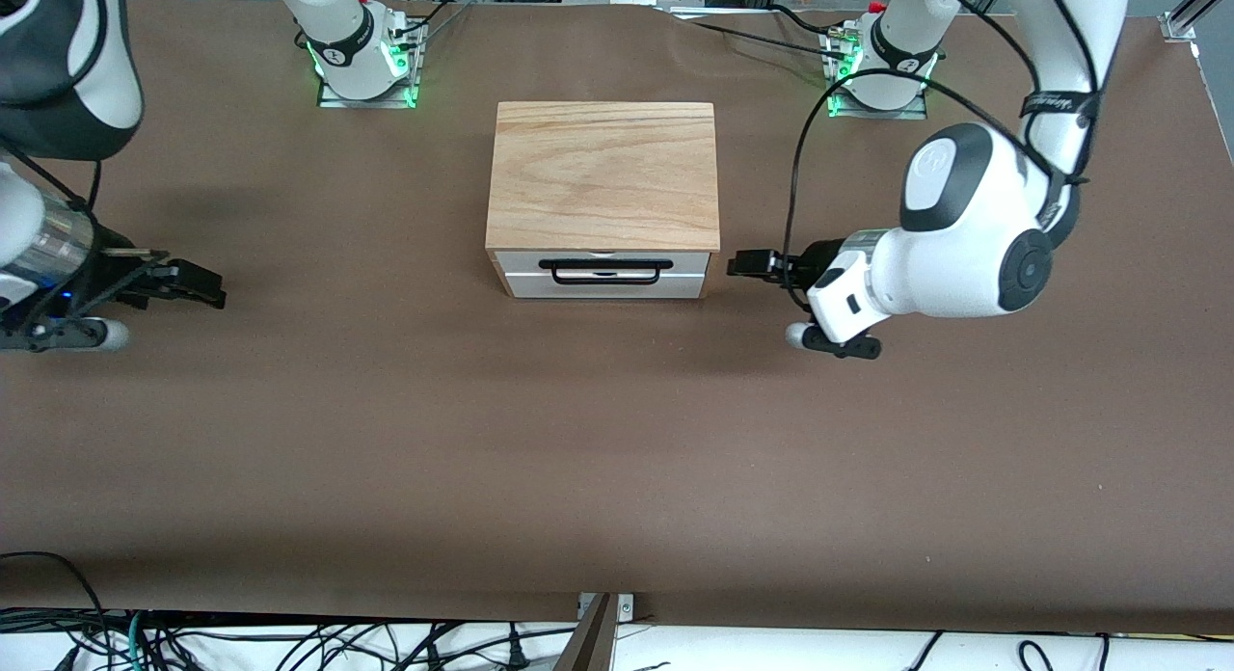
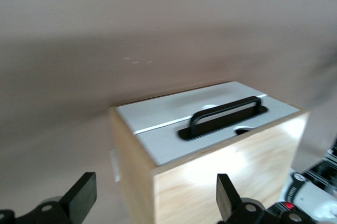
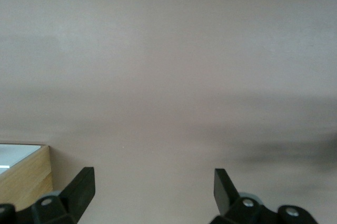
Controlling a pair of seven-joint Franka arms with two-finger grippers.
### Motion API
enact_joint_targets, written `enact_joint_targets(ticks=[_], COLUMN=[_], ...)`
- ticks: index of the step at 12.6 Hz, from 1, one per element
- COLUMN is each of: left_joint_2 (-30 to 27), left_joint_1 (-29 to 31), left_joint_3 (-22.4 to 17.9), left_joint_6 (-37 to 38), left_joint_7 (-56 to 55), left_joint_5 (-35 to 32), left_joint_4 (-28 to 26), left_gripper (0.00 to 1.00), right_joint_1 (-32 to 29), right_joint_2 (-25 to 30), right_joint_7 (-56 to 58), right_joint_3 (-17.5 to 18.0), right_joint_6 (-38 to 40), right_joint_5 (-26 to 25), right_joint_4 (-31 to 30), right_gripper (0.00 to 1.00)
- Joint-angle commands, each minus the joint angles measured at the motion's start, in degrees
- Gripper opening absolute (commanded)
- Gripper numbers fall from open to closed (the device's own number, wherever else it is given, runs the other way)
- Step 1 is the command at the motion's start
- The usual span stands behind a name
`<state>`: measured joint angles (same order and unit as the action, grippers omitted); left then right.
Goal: Pull top drawer with both arms simultaneously
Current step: 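Move both grippers toward the drawer handle ends from either side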
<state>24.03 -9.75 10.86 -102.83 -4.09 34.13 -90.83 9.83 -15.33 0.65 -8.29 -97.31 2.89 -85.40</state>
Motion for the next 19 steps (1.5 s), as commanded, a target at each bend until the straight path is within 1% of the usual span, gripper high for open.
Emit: enact_joint_targets(ticks=[1,3,5,7,9,10,12,14,16,17,18,19], left_joint_2=[6.10,9.18,12.16,14.19,14.38,14.38,14.64,15.08,15.26,15.26,15.34,15.26], left_joint_1=[-0.36,-0.27,0.34,0.52,0.17,0.08,-0.27,-1.05,-1.58,-1.76,-1.94,-1.85], left_joint_3=[-0.05,-0.05,-0.05,-0.05,-0.05,-0.05,-0.05,-0.05,0.03,-0.05,0.03,-0.05], left_joint_6=[-1.58,-3.24,-3.87,-3.95,-3.95,-3.95,-3.95,-3.95,-3.95,-3.78,-3.78,-3.43], left_joint_7=[12.12,23.45,32.69,37.82,41.76,45.97,55.55,56.73,57.00,57.00,57.00,57.00], left_joint_5=[9.68,18.99,25.86,31.93,39.30,42.91,51.44,52.35,52.53,52.53,52.53,52.53], left_joint_4=[1.79,1.53,1.27,0.48,-2.76,-5.13,-10.05,-10.69,-10.86,-10.95,-11.39,-11.74], left_gripper=[1.00,1.00,1.00,1.00,0.99,0.99,0.98,0.90,0.74,0.73,0.70,0.69], right_joint_1=[1.16,0.72,0.63,0.54,0.45,0.28,-0.42,-0.51,-0.51,-0.42,-0.16,0.27], right_joint_2=[-2.33,-4.70,-6.46,-9.09,-11.46,-12.70,-15.16,-16.57,-18.50,-19.20,-19.65,-20.17], right_joint_7=[0.23,0.32,0.32,0.41,3.63,6.27,12.33,19.45,26.73,30.52,34.73,38.86], right_joint_3=[0.02,0.02,0.02,0.02,0.02,0.02,0.02,-0.06,0.02,0.02,0.02,0.11], right_joint_6=[-0.16,-0.33,-0.59,-0.60,-0.51,-0.51,-0.25,-0.24,0.10,0.19,0.37,0.37], right_joint_5=[4.72,11.40,17.47,26.76,34.86,38.73,48.03,56.74,62.21,65.54,69.57,73.44], right_joint_4=[-0.21,-0.21,-0.21,-0.30,-0.39,-0.47,-2.57,-6.17,-8.28,-9.86,-11.88,-13.90], right_gripper=[1.00,1.00,1.00,1.00,1.00,1.00,1.00,1.00,1.00,1.00,1.00,1.00])
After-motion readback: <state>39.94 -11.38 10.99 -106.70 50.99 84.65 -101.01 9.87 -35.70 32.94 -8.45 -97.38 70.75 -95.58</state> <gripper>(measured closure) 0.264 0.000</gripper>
